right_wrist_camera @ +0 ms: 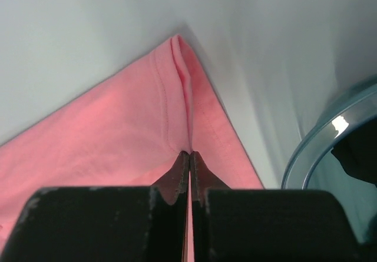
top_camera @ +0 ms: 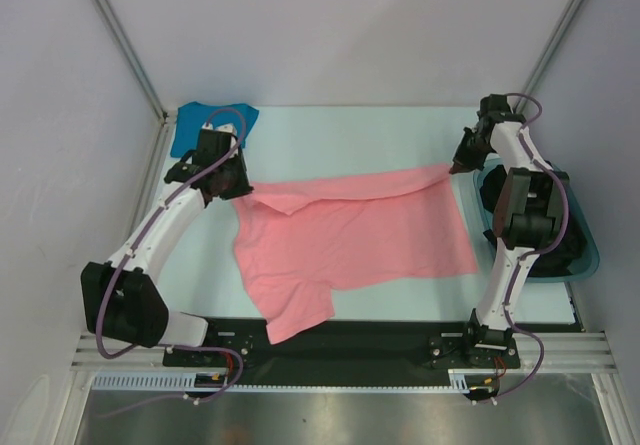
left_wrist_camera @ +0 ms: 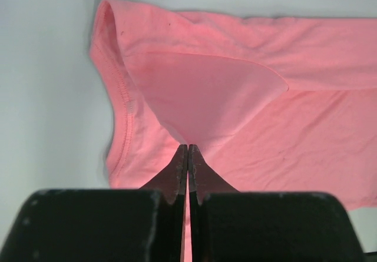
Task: Fold and stack the t-shirts
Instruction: Fold the tshirt
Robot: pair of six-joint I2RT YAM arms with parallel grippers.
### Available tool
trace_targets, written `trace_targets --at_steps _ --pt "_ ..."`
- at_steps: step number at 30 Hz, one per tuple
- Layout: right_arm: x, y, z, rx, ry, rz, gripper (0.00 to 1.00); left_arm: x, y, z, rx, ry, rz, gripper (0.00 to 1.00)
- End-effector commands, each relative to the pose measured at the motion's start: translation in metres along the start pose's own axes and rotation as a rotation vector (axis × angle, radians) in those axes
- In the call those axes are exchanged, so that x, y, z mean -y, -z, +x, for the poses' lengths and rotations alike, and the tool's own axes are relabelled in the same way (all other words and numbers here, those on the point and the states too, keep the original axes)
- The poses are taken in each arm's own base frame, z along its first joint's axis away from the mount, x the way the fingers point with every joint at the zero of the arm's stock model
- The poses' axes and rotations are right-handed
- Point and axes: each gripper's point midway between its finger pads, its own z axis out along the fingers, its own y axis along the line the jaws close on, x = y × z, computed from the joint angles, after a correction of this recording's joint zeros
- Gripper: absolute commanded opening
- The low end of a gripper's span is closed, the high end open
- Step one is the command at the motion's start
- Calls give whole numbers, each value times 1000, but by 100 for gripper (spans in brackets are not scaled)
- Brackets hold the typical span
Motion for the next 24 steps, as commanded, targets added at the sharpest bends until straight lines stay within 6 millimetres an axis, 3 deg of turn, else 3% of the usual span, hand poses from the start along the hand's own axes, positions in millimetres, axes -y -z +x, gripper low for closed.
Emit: trace_targets --at_steps 1,10,14,16,19,20,22,24 --pt "4 17 0 26 25 25 0 5 1 8 -16 15 33 0" --pt "10 -2 13 -17 15 32 0 -5 -19 25 -72 9 -8 0" --pt "14 -5 18 -38 10 52 10 -10 -26 35 -113 11 -32 1" --pt "15 -1 17 -34 14 63 15 -12 -26 38 -113 7 -32 27" --pt "17 8 6 10 24 89 33 -18 -14 22 -15 15 -50 73" --pt "16 13 1 34 27 94 40 -21 -12 15 14 30 -47 77" --pt "10 18 -13 87 21 77 45 -25 -8 5 44 47 -43 81" --pt "-2 15 -17 91 21 25 48 -35 -18 -2 40 68 -52 81"
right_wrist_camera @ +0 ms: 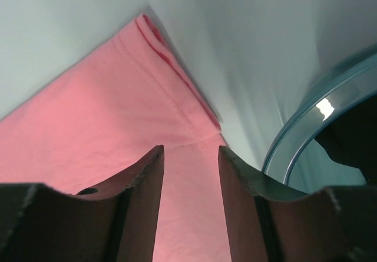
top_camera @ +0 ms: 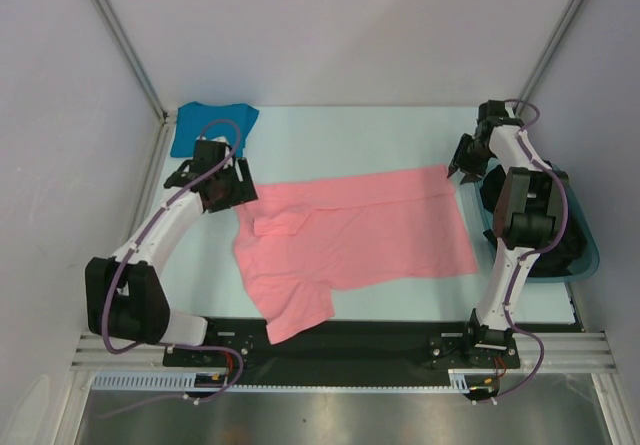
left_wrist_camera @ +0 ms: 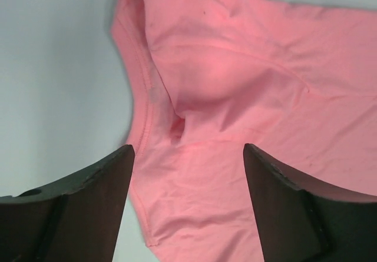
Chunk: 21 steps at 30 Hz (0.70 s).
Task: Fold and stack the t-shirts
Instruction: Fold the tshirt
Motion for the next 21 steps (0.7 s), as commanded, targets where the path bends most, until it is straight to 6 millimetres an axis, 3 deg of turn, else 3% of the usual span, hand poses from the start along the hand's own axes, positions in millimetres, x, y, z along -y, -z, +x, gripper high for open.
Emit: trace_targets --at_steps 1,5,6,9,10,14,17,18,21 --pt "-28 30 -41 146 20 -80 48 1 3 -38 99 36 57 79" --pt "-55 15 -52 141 51 -141 49 -3 -28 -62 88 44 87 65" --pt "-62 13 -53 143 64 -151 49 -3 -42 -61 58 47 106 56" --pt "-76 14 -63 159 48 -189 48 0 -59 -79 66 22 133 44" --pt "-78 14 -66 165 27 -199 48 0 -74 -82 43 17 138 41" --pt "-88 7 -70 156 -1 -237 47 -12 -101 -84 6 28 113 34" --pt "-89 1 -68 143 -4 -247 48 -18 -109 -85 -4 79 93 32" --pt "-87 0 -68 146 -4 -237 47 -30 -109 -88 0 103 84 32" --pt "-83 -6 -68 141 1 -222 48 -31 -116 -88 -13 111 87 32"
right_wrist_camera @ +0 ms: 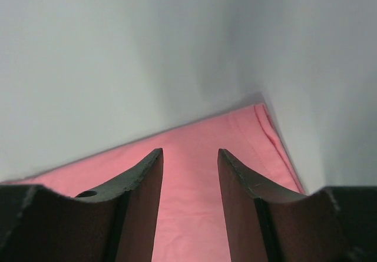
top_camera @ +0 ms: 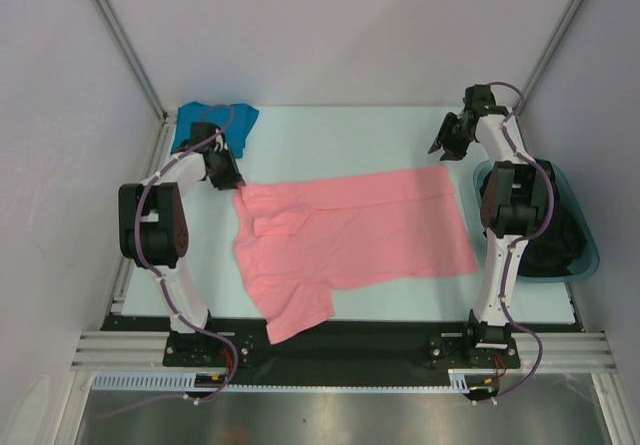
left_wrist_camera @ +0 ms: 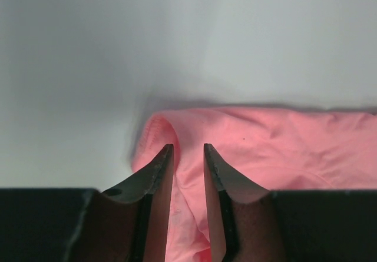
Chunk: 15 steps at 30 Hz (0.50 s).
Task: Fold and stack the t-shirts
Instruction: Fold the tshirt
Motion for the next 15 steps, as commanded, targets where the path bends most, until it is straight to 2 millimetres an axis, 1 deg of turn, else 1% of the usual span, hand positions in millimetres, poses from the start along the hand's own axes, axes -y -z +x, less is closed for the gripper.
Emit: trace_targets --at_steps 1,4,6,9,10,13,15 --pt "-4 2 -16 42 5 -18 48 7 3 -31 68 15 49 31" --pt "4 -6 -15 35 4 3 48 6 -2 -26 50 35 50 31" --pt "8 -12 -13 21 -1 13 49 5 1 -24 51 44 42 32" --pt "15 -15 -16 29 8 40 50 4 -1 -21 37 34 50 33" --pt "17 -17 -15 26 11 48 51 4 -7 -18 15 36 55 34" --pt "26 -19 -14 27 15 96 52 5 -14 -15 -1 43 75 34" --pt "33 -20 -13 26 26 126 53 6 -16 -14 -5 58 88 34"
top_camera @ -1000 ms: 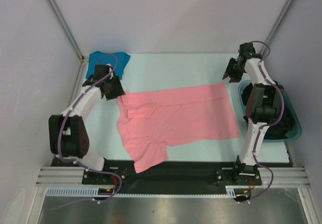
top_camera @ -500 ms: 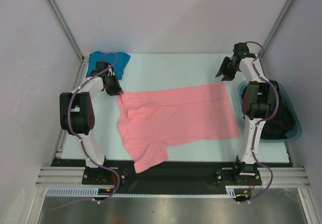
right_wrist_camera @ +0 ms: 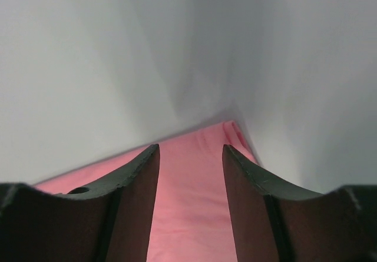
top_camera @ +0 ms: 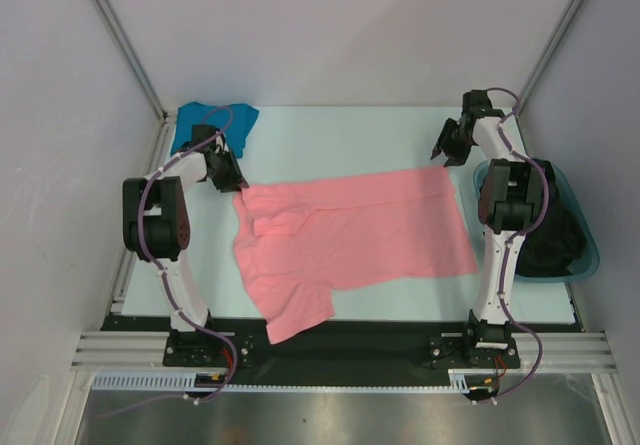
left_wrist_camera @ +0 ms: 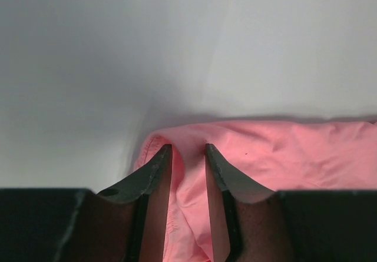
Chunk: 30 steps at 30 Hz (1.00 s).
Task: Fold and stack the t-shirts
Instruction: Fold the tshirt
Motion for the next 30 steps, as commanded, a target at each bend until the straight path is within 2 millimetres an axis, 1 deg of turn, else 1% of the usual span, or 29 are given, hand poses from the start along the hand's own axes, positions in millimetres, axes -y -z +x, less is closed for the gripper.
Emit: trace_targets --at_steps 1,8,12,13,14,18,20,26,30 --pt "9 6 -15 47 35 57 53 12 -2 -10 14 16 62 35" --pt "27 5 -11 35 59 116 54 16 -8 -5 -9 39 89 35" --pt "34 3 -11 26 52 114 54 13 -12 -4 -12 45 81 33" --pt "34 4 -14 31 55 110 55 12 -11 -5 -9 47 75 32" --pt "34 0 -12 18 57 95 55 9 -11 -5 -6 50 69 30" --pt "30 -5 -8 -6 82 57 54 3 -11 -6 -3 57 57 28" --pt "27 -9 -1 -28 81 29 53 1 -12 -6 -4 62 56 27" --pt "26 -17 8 -48 63 -4 51 -1 -16 -3 -13 64 56 19" --pt "29 -21 8 -49 36 -2 45 -2 -18 -4 -9 67 55 15"
